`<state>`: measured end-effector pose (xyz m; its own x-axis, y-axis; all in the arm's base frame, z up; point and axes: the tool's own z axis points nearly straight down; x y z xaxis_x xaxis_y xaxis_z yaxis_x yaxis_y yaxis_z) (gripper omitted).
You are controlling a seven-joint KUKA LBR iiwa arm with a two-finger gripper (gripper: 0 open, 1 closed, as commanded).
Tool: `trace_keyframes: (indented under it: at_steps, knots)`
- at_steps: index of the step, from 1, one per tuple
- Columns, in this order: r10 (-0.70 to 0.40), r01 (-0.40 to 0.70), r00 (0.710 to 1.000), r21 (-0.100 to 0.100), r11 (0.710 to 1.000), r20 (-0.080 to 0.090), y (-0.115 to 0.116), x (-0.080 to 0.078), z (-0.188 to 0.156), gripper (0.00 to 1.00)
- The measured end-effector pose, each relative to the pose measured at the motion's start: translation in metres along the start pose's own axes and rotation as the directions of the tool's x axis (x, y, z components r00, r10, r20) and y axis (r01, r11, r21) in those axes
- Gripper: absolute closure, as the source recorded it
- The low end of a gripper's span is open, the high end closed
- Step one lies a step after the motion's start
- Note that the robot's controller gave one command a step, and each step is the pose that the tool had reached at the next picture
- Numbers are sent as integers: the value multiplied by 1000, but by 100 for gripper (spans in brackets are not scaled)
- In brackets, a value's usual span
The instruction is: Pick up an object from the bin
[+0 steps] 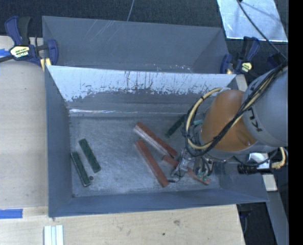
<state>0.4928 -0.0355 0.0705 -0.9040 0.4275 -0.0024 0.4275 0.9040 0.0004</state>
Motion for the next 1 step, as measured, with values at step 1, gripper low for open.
trace_keyframes:
  at_steps: [1]
  knots:
    - [-29, 29, 1000, -1, 1000, 2, 23, 9, -160, 100]
